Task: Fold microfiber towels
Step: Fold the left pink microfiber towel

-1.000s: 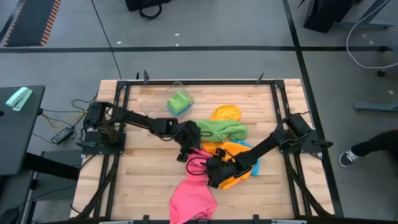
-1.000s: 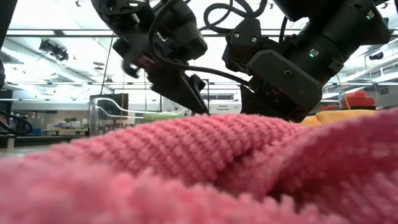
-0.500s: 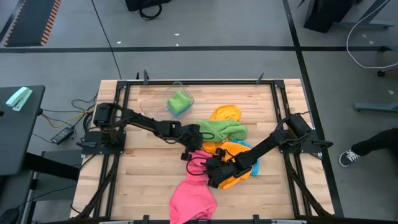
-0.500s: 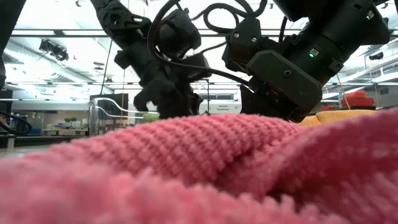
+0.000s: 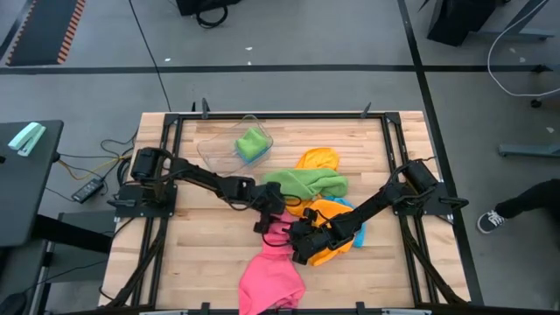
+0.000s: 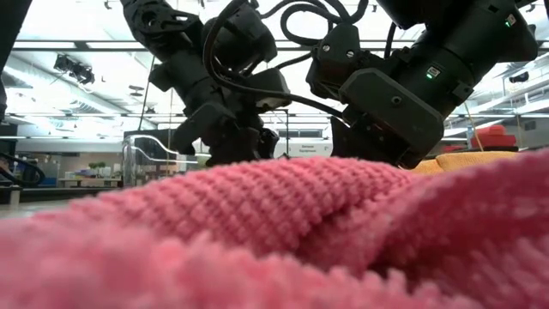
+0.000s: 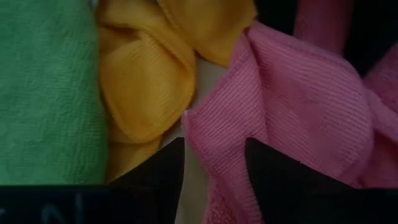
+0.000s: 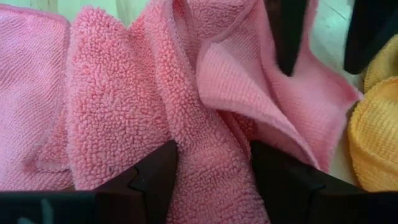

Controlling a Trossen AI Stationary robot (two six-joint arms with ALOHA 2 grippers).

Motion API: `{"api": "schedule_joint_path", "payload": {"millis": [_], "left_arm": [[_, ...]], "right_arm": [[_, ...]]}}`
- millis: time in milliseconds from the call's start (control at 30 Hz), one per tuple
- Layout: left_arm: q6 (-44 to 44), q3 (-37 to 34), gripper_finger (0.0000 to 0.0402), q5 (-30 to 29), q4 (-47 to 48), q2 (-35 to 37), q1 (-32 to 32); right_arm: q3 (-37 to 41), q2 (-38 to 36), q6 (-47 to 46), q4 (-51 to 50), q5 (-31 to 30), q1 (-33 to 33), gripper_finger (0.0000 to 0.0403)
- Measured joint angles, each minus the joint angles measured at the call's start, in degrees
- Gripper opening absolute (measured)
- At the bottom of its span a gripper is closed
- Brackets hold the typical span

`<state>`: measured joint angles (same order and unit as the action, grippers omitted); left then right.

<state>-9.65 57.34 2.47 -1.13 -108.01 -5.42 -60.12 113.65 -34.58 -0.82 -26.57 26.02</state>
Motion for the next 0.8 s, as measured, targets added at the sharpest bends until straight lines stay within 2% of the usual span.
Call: {"api": "schedule_joint_path", "payload": {"millis": [200,500,800], "left_arm": [[0.6,0.0,0.0161,-0.3,-0.5,0.0,0.0],[7.8,0.0,0.0133,-0.3,-4.9,-0.3,1.1],[5.8,0.0,0.0111,-0.4,-4.5,-3.1,-0.2]], "right_arm": [[0.0,0.0,-0.1,0.0,0.0,0.0,0.0213],[0.0,0.0,-0.1,0.1,0.0,0.0,0.0213],[0.0,0.0,-0.1,0.3,0.0,0.0,0.0213]]}}
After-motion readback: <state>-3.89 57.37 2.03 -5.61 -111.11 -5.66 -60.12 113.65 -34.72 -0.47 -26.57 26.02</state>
